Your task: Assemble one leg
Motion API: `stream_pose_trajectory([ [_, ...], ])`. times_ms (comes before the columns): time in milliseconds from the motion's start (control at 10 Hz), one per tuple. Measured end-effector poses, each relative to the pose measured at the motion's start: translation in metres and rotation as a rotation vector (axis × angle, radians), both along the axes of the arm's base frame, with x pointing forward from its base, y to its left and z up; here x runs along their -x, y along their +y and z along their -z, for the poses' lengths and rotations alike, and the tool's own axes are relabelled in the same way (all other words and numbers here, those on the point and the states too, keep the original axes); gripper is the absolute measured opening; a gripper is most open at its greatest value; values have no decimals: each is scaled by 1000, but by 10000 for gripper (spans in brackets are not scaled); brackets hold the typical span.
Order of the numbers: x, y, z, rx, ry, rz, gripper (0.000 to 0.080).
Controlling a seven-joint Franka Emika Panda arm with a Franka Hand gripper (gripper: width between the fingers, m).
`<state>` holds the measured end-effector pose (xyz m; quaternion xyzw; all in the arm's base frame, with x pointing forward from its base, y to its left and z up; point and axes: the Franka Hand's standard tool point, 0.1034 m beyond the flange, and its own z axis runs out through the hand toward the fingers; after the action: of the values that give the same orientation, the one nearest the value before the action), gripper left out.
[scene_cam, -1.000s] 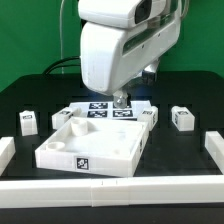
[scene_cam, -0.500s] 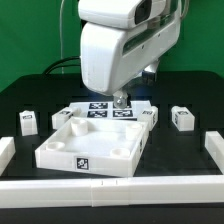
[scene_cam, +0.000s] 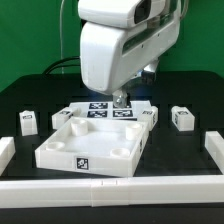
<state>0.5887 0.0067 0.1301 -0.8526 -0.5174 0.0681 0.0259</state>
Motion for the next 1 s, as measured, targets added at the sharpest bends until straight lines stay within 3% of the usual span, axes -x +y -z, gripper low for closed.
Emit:
stream_pose_trajectory([
  [200,34,-16,12,-21,-129,-125,650],
  [400,54,-23,35,-27,-156,-136,650],
  [500,58,-21,45,-30,-137,-121,650],
  [1000,58,-23,46,-32,-144,-141,650],
])
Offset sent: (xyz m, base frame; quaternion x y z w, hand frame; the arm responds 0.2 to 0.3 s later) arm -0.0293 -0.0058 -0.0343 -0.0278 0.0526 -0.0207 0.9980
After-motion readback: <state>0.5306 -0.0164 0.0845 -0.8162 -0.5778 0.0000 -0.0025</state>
